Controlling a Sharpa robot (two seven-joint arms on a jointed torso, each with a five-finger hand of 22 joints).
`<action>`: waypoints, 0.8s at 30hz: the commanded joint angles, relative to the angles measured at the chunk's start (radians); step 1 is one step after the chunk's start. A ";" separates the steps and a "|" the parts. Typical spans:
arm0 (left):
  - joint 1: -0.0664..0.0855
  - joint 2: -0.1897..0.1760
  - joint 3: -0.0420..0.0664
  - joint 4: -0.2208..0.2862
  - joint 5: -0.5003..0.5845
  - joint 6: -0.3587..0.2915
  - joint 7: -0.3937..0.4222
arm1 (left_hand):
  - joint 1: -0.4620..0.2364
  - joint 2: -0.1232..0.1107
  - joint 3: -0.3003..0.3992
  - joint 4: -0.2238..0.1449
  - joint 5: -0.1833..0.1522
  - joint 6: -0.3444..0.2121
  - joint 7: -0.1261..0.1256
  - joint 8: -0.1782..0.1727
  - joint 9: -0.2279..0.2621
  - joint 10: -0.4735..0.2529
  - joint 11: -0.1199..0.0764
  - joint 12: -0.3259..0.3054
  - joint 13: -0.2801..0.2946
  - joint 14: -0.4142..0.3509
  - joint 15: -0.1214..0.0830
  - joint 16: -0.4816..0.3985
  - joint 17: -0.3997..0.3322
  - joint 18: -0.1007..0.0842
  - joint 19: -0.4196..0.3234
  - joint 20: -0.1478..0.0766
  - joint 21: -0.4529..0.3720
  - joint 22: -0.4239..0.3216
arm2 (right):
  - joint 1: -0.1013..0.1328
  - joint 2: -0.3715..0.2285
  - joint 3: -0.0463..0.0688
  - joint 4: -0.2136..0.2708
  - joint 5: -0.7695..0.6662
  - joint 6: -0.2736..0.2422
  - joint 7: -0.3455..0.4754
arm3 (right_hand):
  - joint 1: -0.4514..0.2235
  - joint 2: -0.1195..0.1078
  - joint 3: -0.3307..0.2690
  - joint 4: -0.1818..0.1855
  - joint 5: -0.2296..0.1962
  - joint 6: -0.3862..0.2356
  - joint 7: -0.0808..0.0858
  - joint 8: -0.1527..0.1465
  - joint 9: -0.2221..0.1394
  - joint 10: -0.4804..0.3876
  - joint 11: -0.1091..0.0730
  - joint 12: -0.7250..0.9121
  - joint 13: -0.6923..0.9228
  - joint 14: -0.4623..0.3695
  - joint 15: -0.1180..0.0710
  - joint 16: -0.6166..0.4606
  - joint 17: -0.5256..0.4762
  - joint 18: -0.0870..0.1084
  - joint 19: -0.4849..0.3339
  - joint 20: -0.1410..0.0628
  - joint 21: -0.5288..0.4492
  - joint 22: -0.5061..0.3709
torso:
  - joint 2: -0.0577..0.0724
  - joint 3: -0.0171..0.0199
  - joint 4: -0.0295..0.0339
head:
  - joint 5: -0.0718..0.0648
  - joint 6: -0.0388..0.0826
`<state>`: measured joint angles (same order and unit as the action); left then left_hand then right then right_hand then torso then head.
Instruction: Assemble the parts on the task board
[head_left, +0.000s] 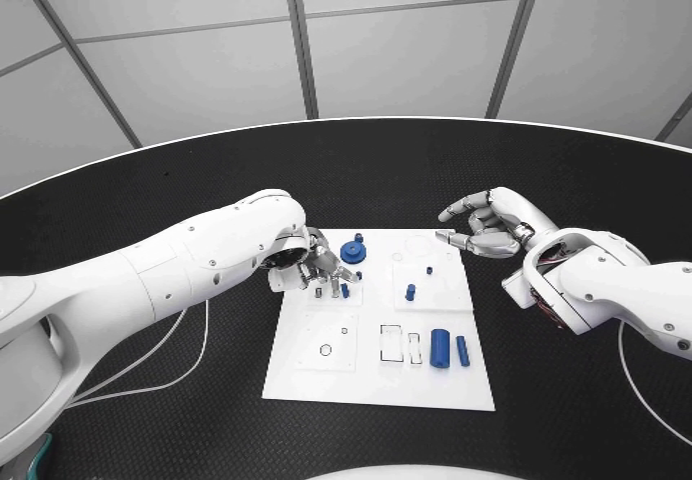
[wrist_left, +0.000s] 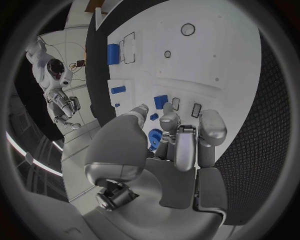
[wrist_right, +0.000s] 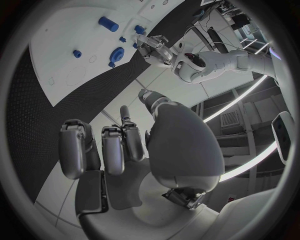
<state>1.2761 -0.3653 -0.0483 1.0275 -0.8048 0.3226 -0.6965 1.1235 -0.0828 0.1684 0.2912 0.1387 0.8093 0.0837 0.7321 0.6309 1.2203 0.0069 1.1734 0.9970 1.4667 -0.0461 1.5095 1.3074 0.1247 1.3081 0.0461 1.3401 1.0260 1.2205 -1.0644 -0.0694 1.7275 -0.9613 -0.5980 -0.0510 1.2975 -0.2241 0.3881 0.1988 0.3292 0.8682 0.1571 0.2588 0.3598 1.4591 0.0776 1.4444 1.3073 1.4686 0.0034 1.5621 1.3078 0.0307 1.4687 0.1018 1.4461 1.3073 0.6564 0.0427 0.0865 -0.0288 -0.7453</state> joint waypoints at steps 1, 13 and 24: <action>0.000 0.002 0.000 -0.001 0.000 0.001 0.000 | 0.008 0.002 -0.004 0.001 0.000 0.001 -0.004 0.007 0.002 0.005 0.000 0.005 0.000 0.070 -0.009 0.002 0.137 -0.021 0.006 -0.003 0.007 0.001 | 0.000 0.001 0.000 -0.001 0.000 0.000 0.000 | -0.004 0.003 0.000 0.006 0.004 0.008 0.001 0.006 -0.001 -0.001 -0.005 0.003 0.147 0.097 -0.008 -0.003 0.241 0.004 0.052 -0.006 -0.005 0.158 | 0.000 0.0011 -0.0006 | 0.000 -0.001; -0.001 0.006 -0.001 -0.005 0.000 0.011 -0.001 | 0.049 0.013 0.010 0.000 0.006 -0.008 -0.004 0.010 0.012 -0.001 0.000 0.006 -0.002 0.069 -0.009 0.001 0.135 -0.021 0.004 -0.003 0.013 0.007 | 0.000 0.003 0.000 -0.002 0.000 0.002 -0.001 | -0.003 0.004 0.001 0.006 0.005 0.008 0.001 0.007 -0.001 0.000 -0.005 0.004 0.148 0.097 -0.008 -0.003 0.241 0.004 0.052 -0.007 -0.006 0.158 | -0.002 0.0010 0.0008 | 0.000 -0.006; -0.004 0.010 -0.001 -0.008 -0.007 0.016 -0.010 | 0.057 0.011 0.012 -0.001 0.005 -0.010 -0.004 0.010 0.014 -0.005 0.000 0.003 -0.007 0.070 -0.009 0.002 0.137 -0.021 0.004 -0.003 0.014 0.010 | 0.000 0.006 0.000 -0.002 0.000 0.005 -0.002 | -0.003 0.004 0.001 0.006 0.005 0.008 0.001 0.007 -0.001 0.000 -0.005 0.004 0.148 0.097 -0.008 -0.003 0.241 0.004 0.052 -0.007 -0.006 0.158 | 0.000 0.0011 0.0009 | -0.001 -0.006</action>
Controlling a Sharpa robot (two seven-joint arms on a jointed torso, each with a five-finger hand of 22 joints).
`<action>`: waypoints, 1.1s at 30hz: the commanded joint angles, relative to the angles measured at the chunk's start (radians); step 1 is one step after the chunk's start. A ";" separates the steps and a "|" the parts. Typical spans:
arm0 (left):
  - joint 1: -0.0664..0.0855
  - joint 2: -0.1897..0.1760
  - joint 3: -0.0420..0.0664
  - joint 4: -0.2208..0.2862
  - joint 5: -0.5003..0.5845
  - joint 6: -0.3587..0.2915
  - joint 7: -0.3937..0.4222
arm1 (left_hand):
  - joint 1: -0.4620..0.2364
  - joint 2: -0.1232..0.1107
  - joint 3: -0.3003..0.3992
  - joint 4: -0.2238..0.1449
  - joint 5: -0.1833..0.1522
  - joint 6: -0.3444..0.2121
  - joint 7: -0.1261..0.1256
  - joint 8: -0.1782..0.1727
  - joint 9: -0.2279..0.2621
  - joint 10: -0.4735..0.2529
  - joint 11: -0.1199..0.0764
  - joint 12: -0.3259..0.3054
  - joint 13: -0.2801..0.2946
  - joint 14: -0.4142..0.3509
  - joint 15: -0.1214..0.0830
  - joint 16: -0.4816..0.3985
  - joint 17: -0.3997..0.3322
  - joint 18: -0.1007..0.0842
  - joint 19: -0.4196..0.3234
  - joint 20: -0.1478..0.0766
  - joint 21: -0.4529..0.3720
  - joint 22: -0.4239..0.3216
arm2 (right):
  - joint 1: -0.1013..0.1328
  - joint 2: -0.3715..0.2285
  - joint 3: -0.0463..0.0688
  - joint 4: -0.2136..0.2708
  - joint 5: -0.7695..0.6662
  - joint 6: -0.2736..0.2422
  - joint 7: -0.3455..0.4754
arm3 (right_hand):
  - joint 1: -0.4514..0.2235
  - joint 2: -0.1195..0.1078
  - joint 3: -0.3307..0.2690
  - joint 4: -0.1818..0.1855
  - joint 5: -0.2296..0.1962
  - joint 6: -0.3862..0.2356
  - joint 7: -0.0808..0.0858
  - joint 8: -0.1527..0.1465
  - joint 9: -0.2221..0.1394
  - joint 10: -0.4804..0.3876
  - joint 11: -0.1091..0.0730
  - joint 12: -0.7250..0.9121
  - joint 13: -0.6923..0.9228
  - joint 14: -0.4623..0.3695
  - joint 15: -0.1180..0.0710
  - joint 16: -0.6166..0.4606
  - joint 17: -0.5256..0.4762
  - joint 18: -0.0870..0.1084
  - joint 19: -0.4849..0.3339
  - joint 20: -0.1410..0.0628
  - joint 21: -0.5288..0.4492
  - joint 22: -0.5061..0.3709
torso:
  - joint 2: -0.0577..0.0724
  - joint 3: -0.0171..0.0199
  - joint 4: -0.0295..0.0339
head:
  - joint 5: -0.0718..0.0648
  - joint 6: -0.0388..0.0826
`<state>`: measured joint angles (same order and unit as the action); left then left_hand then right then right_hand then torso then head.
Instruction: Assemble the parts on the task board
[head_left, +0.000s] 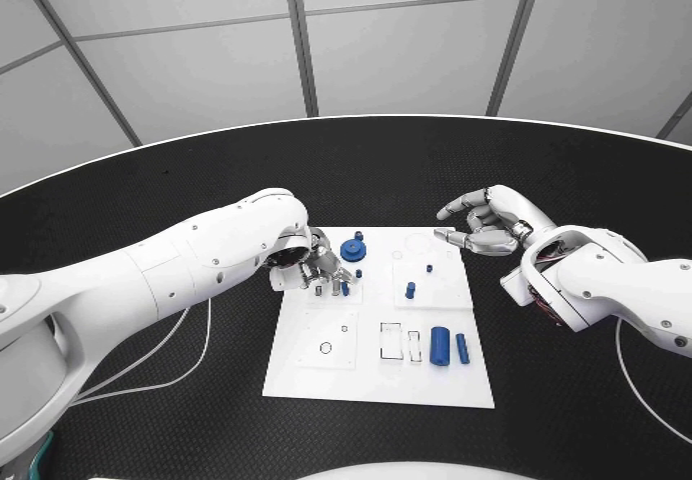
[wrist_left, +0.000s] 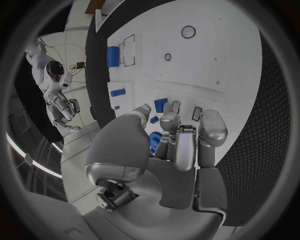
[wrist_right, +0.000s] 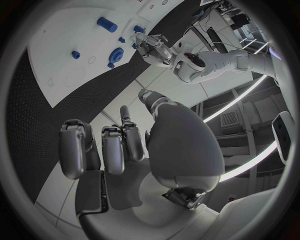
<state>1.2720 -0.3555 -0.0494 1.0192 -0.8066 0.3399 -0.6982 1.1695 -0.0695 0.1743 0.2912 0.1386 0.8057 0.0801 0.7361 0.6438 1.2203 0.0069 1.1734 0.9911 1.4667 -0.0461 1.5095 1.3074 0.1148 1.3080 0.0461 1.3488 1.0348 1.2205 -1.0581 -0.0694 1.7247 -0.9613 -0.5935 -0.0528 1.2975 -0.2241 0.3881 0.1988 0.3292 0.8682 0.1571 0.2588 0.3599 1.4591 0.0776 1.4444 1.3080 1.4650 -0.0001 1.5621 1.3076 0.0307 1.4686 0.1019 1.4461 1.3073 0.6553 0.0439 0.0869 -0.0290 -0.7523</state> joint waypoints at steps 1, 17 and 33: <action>0.000 0.001 0.000 0.001 -0.009 -0.002 -0.009 | 0.011 -0.002 0.006 -0.001 0.005 -0.007 0.000 0.006 0.001 -0.005 0.000 0.003 -0.001 0.070 -0.009 0.002 0.137 -0.011 0.004 -0.003 0.006 0.001 | 0.000 0.000 0.000 0.001 0.000 0.001 -0.001 | -0.003 0.004 0.001 0.006 0.005 0.008 0.001 0.007 -0.002 0.000 -0.005 0.004 0.147 0.100 -0.004 -0.003 0.241 0.004 0.052 -0.007 -0.006 0.158 | 0.001 0.0000 0.0010 | -0.001 0.001; -0.001 0.006 0.000 -0.001 -0.026 0.000 -0.010 | 0.020 0.001 0.011 0.000 0.006 -0.007 -0.001 0.006 0.003 -0.005 0.000 0.004 0.000 0.070 -0.009 0.002 0.138 -0.012 0.005 -0.003 0.008 0.005 | 0.000 0.001 0.000 0.002 0.000 0.005 -0.003 | -0.002 0.005 0.001 0.007 0.007 0.008 0.001 0.007 -0.002 0.002 -0.006 0.006 0.148 0.100 -0.005 -0.003 0.242 0.004 0.052 -0.007 -0.006 0.158 | 0.000 0.0004 0.0012 | -0.001 -0.008; -0.001 0.013 0.000 -0.002 -0.026 0.007 -0.003 | 0.070 0.013 0.052 -0.001 0.006 -0.014 -0.001 -0.002 0.007 -0.011 0.000 0.002 -0.005 0.070 -0.009 0.001 0.138 -0.012 0.003 -0.002 0.013 0.010 | 0.000 0.004 0.000 0.000 0.000 0.006 -0.005 | -0.002 0.006 0.002 0.008 0.008 0.009 0.001 0.007 -0.002 0.003 -0.006 0.007 0.149 0.100 -0.005 -0.003 0.241 0.004 0.052 -0.007 -0.006 0.158 | 0.000 0.0008 0.0014 | 0.000 -0.014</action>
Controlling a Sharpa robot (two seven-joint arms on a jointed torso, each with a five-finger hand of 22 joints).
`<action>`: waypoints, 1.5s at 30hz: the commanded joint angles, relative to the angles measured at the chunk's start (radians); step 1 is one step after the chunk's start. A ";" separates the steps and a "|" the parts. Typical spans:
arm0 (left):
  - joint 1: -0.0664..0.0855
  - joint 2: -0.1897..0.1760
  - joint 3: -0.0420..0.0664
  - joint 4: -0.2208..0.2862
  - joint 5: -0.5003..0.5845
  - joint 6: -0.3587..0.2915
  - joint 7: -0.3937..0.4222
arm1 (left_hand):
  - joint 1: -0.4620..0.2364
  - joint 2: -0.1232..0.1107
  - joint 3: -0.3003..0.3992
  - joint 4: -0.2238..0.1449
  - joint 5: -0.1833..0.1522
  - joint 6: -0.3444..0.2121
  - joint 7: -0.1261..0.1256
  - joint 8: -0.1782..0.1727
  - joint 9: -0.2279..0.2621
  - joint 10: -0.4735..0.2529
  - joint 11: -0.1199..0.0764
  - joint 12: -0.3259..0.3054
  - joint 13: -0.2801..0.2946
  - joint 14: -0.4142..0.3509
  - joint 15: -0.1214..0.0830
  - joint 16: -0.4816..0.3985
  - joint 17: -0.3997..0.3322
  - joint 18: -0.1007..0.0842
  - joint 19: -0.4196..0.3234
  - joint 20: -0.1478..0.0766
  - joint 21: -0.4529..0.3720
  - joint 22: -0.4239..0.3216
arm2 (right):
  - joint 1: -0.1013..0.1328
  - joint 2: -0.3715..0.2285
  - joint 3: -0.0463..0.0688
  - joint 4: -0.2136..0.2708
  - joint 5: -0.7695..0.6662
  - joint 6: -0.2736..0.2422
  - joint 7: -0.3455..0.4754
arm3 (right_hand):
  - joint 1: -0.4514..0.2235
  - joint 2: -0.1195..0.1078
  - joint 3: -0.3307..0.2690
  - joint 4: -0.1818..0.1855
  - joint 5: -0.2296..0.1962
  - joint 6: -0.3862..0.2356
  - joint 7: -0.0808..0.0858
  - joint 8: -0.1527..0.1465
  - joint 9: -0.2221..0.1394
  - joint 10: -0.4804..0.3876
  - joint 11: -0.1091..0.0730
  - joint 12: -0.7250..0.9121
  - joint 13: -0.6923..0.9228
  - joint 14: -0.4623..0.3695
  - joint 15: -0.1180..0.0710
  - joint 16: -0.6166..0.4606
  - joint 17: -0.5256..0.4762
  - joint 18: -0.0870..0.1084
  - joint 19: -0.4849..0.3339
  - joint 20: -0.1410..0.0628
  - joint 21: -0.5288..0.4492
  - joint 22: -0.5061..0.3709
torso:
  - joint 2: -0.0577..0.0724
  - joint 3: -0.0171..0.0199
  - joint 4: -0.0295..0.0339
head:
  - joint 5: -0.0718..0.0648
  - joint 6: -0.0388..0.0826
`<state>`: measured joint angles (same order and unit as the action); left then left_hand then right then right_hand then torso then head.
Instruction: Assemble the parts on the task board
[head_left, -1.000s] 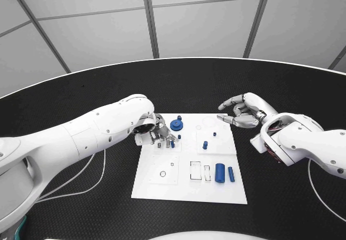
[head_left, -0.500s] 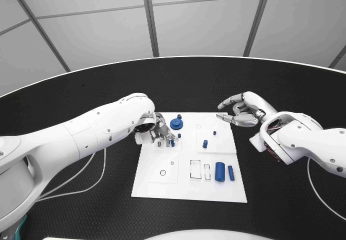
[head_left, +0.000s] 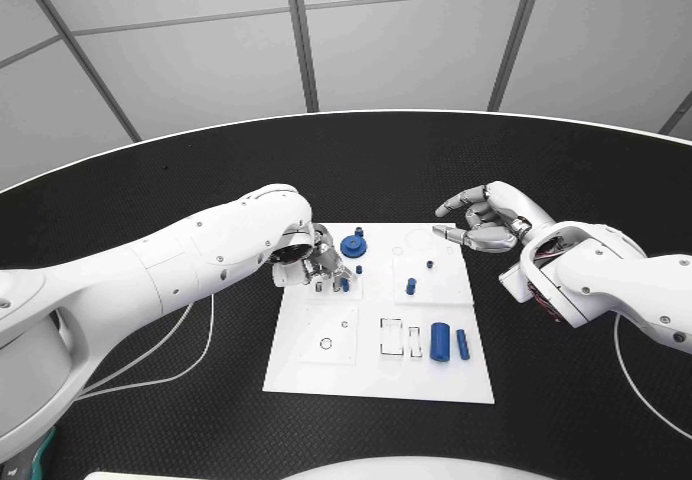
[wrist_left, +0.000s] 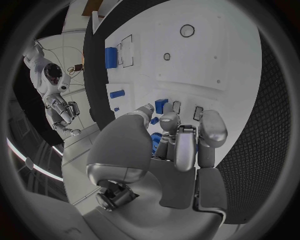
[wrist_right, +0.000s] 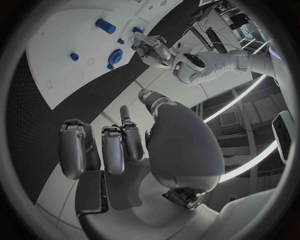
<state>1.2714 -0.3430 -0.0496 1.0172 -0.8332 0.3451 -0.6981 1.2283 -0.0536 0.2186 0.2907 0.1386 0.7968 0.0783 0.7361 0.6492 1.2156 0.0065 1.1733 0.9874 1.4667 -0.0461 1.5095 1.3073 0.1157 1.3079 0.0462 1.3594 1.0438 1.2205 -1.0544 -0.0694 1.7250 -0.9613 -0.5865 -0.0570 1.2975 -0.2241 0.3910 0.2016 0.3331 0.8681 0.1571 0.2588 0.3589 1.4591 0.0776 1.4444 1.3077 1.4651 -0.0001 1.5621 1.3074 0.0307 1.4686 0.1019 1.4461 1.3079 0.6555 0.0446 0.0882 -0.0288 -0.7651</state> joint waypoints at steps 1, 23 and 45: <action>0.000 0.001 0.000 0.000 0.000 0.002 -0.003 | 0.025 -0.002 0.022 -0.001 0.006 -0.006 0.001 -0.005 0.001 -0.008 0.000 0.002 -0.002 0.070 -0.009 0.001 0.138 -0.013 0.003 -0.002 0.003 0.003 | 0.000 0.001 0.000 0.000 0.000 -0.001 -0.001 | -0.002 0.006 -0.001 0.005 0.004 0.009 0.001 0.007 -0.001 0.003 -0.006 0.007 0.149 0.100 -0.005 -0.003 0.241 0.004 0.052 -0.007 -0.006 0.157 | 0.000 0.0002 0.0002 | 0.000 -0.002; 0.000 -0.003 0.000 0.001 0.003 0.005 0.011 | 0.144 -0.081 0.413 -0.072 0.015 -0.025 0.005 -0.021 0.037 -0.018 0.001 -0.009 -0.024 0.070 -0.009 -0.001 0.138 -0.015 -0.001 -0.001 0.014 0.017 | 0.000 0.000 0.000 -0.001 0.000 -0.001 -0.003 | 0.003 0.007 0.001 0.004 0.015 0.009 0.000 0.007 -0.002 0.006 -0.006 0.009 0.151 0.100 -0.005 -0.003 0.242 0.004 0.052 -0.008 -0.005 0.157 | -0.001 0.0009 -0.0004 | 0.002 -0.004; 0.001 -0.064 0.000 0.056 0.105 -0.078 0.042 | 0.021 -0.130 0.630 -0.223 0.178 -0.014 0.013 0.026 0.119 0.019 0.005 0.010 -0.010 0.071 -0.005 0.001 0.143 -0.016 0.002 0.008 0.024 0.028 | 0.000 0.001 0.000 -0.006 0.000 0.000 -0.005 | 0.003 0.007 0.001 0.005 0.020 0.010 0.001 0.007 -0.003 0.006 -0.006 0.009 0.151 0.100 -0.005 -0.003 0.241 0.004 0.052 -0.008 -0.006 0.157 | -0.005 0.0003 0.0018 | 0.005 -0.007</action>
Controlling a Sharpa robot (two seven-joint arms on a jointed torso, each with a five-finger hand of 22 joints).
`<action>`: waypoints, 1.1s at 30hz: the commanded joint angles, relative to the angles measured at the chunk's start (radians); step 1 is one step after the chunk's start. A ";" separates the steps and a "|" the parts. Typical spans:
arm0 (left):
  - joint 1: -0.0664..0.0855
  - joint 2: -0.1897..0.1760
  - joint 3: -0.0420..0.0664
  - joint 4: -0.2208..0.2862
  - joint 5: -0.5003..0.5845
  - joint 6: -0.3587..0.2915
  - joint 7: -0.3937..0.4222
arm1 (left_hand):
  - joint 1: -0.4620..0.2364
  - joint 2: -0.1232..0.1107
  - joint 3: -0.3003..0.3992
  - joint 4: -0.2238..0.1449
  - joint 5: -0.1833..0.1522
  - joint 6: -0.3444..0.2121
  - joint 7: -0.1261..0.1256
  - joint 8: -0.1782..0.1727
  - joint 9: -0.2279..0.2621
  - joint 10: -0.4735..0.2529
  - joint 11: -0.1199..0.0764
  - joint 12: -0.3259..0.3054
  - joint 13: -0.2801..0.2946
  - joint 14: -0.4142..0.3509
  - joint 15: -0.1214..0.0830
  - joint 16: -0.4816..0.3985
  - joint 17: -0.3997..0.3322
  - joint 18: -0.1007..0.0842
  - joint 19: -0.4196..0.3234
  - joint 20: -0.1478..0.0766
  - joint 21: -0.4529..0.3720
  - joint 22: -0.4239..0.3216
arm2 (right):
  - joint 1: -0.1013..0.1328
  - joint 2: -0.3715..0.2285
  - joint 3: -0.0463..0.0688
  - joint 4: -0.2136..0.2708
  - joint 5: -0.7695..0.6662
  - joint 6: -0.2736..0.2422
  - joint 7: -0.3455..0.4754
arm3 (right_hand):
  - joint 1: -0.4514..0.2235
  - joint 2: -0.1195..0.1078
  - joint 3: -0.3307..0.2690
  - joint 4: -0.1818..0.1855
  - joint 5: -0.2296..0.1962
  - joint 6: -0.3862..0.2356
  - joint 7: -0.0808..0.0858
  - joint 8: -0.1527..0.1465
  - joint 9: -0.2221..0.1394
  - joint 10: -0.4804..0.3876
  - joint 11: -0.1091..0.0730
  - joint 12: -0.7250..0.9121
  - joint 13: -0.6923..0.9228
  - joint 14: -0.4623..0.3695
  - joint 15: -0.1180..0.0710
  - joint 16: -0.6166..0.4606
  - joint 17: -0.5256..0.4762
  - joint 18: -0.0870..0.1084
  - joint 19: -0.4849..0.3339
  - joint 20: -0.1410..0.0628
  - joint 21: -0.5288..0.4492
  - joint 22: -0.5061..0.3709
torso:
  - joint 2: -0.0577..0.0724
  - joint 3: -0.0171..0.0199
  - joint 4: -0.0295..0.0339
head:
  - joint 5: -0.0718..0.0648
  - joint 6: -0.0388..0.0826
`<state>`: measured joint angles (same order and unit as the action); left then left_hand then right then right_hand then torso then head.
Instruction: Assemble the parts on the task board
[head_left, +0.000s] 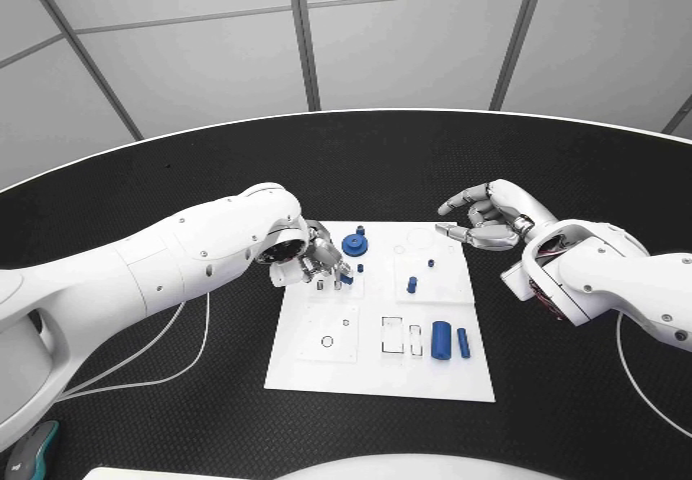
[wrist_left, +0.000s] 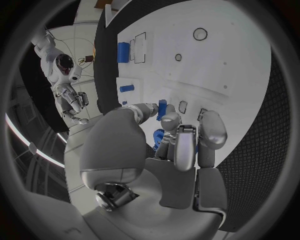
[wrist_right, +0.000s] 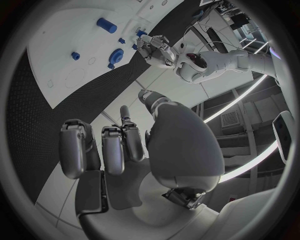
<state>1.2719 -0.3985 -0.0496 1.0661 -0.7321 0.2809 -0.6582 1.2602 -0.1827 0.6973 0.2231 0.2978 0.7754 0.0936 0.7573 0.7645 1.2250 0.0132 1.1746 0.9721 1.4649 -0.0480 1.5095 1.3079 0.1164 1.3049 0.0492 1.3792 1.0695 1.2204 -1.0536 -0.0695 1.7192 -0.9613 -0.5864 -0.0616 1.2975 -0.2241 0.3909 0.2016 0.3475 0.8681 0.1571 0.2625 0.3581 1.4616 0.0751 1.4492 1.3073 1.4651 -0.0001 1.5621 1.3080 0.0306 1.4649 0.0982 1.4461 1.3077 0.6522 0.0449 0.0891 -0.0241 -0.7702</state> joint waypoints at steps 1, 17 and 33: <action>0.000 -0.013 0.000 0.011 0.005 -0.024 0.004 | -0.018 -0.003 0.154 -0.161 0.033 0.010 -0.003 0.007 0.007 0.015 -0.003 0.013 0.011 0.073 -0.004 0.001 0.142 -0.017 0.006 0.004 0.005 0.004 | 0.000 -0.001 0.000 -0.001 0.000 0.000 0.000 | 0.003 0.007 0.001 0.005 0.006 0.010 0.001 0.003 -0.002 0.003 -0.004 0.004 0.152 0.100 -0.006 -0.003 0.241 0.004 0.056 -0.005 -0.006 0.158 | -0.002 0.0000 0.0010 | 0.000 -0.002; 0.000 -0.074 -0.013 0.093 -0.058 -0.180 0.049 | -0.081 -0.025 0.169 -0.214 0.216 0.040 -0.019 0.031 0.040 0.065 -0.018 0.058 0.065 0.074 -0.019 0.001 0.144 -0.022 0.024 -0.011 0.022 0.033 | 0.000 -0.003 0.000 -0.002 0.000 -0.002 0.001 | 0.002 0.006 0.001 0.005 0.008 0.010 0.001 0.004 -0.002 0.003 -0.004 0.004 0.152 0.100 -0.006 -0.003 0.241 0.004 0.056 -0.005 -0.005 0.158 | 0.002 0.0005 -0.0006 | 0.009 -0.005; -0.019 -0.065 -0.027 0.106 -0.158 -0.178 0.050 | -0.093 -0.029 0.164 -0.235 0.279 0.054 -0.024 0.030 0.043 0.078 -0.024 0.069 0.080 0.074 -0.024 0.001 0.145 -0.024 0.031 -0.015 0.029 0.045 | 0.000 0.001 0.000 -0.003 0.000 -0.002 0.002 | 0.002 0.006 0.001 0.005 0.008 0.010 0.001 0.004 -0.002 0.003 -0.004 0.004 0.152 0.100 -0.006 -0.003 0.241 0.004 0.056 -0.005 -0.005 0.158 | 0.005 0.0017 -0.0022 | 0.012 -0.005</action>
<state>1.2533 -0.4646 -0.0768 1.1730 -0.8867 0.0989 -0.6066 1.1724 -0.2205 0.6776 0.1764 0.5717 0.8229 0.0706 0.7826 0.8056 1.2956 -0.0109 1.2394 1.0513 1.4685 -0.0659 1.5095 1.3076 0.1011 1.3279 0.0332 1.4026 1.1134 1.2204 -1.0531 -0.0695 1.7160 -0.9613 -0.5888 -0.0595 1.2975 -0.2241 0.3909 0.2015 0.3504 0.8681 0.1571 0.2625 0.3573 1.4616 0.0751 1.4492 1.3080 1.4651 -0.0001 1.5620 1.3077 0.0307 1.4649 0.0983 1.4461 1.3075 0.6562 0.0460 0.0871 -0.0127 -0.7747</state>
